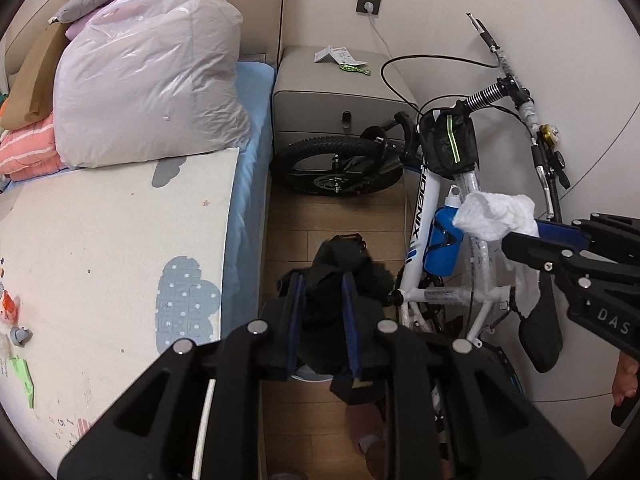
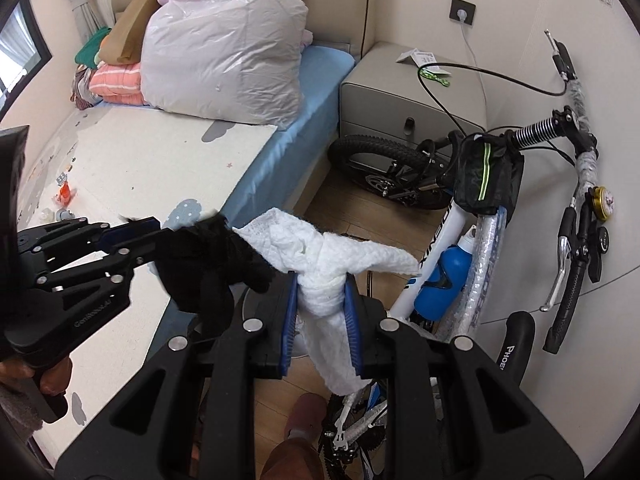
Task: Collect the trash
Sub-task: 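Carry both items to the grey bin and open both tools over it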
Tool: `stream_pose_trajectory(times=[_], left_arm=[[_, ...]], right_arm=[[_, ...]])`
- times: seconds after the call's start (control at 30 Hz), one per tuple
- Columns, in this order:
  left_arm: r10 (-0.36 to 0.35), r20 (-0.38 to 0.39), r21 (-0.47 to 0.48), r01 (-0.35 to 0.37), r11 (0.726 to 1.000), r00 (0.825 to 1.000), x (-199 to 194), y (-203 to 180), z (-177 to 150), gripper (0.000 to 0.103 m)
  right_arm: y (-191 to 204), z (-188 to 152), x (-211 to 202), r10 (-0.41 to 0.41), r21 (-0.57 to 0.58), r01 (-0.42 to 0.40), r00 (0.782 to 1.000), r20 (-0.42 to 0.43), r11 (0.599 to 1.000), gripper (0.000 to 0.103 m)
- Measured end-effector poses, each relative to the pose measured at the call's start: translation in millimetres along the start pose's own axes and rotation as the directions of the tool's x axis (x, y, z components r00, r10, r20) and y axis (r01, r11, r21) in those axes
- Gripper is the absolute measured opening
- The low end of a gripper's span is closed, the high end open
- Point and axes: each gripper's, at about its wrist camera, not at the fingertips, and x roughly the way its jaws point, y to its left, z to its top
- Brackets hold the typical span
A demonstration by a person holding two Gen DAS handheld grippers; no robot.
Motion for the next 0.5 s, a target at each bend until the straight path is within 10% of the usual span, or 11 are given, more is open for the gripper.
stream_pose_trajectory(times=[0.1, 0.5], left_arm=[[0.0, -0.003, 0.013, 0.0, 1.0, 1.0, 10, -2, 1, 0.045], [0.043, 0.015, -0.006, -0.043, 0.999, 0.999, -3, 16, 3, 0.056]], right_arm=[[-6, -2, 3, -0.001, 0.009, 0.002, 1.0, -0.007, 1.0, 0.021], [18, -7, 23, 0.048, -0.031, -0.05, 0.997, -0.053, 0.998, 0.021]])
